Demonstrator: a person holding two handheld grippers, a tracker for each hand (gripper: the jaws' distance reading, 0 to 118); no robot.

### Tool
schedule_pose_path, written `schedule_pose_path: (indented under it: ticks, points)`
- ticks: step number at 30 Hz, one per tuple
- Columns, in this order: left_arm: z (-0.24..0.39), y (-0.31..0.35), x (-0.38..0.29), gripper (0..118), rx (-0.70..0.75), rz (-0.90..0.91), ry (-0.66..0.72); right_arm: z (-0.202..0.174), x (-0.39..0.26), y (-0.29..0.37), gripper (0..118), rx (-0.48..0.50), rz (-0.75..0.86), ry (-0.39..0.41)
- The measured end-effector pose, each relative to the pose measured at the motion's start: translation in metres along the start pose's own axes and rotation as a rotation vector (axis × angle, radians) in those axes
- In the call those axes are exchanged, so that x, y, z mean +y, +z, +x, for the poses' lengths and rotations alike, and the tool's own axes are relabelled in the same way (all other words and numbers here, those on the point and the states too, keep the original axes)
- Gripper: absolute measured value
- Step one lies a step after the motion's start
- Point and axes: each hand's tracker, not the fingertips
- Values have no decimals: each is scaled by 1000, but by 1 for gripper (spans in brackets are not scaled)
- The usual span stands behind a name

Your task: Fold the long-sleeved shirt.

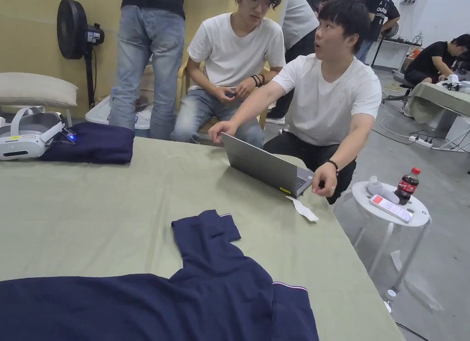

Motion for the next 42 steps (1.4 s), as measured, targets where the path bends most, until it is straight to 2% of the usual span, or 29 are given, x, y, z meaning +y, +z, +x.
schedule_pose_path:
  ticks: [3,5,6,7,8,9,12,13,15,18,21,22,23,24,25,27,29,33,34,37,40,41,42]
  points:
    - [28,7,51,61,-83,170,5,-11,51,-10,55,113,182,-38]
    - [50,0,74,49,-140,244,-21,-26,79,-27,53,171,233,-55]
    - [60,-7,82,30,-142,262,-26,-35,89,-37,42,193,228,-48]
    - [70,-15,86,9,-123,252,-31,-46,97,-48,23,217,240,-27]
    - [78,-22,88,0,-101,249,-34,-57,100,-58,3,209,238,-17]
    - [82,-30,86,0,-100,256,-31,-69,102,-67,2,193,232,-17]
    - [93,-53,83,0,-173,189,-33,-90,98,-97,1,335,144,-9]
    - [92,-58,78,0,-164,181,-38,-96,95,-104,0,302,144,-12]
    - [91,-72,71,0,-149,161,-63,-101,87,-126,0,306,102,1]
    - [84,-89,65,0,-130,111,-40,-101,92,-163,0,307,78,-18]
    - [72,-109,70,0,-110,93,-19,-99,120,-217,3,263,103,18]
    - [69,-116,73,0,-102,82,-14,-97,132,-243,14,254,116,46]
    - [65,-123,76,0,-98,61,-9,-95,147,-270,32,268,90,68]
    - [61,-129,77,0,-101,53,1,-94,164,-302,55,305,50,86]
    - [64,-131,81,0,-118,51,9,-93,178,-340,64,353,41,77]
    - [63,-142,83,0,-109,52,22,-96,203,-411,70,410,-31,74]
    - [60,-153,84,0,-100,51,9,-104,222,-482,70,438,-138,90]
    - [60,-174,87,0,-103,29,-21,-123,232,-586,70,394,-267,156]
    - [59,-179,86,0,-98,22,-26,-125,229,-605,70,388,-291,137]
    - [55,-190,88,0,-81,5,-21,-130,229,-644,70,324,-349,84]
    - [51,-194,87,0,-81,-6,-8,-135,210,-671,67,370,-493,48]
    - [50,-196,89,0,-80,-7,-6,-139,204,-661,66,321,-411,90]
    - [50,-195,89,0,-83,-9,0,-144,206,-646,51,337,-338,144]
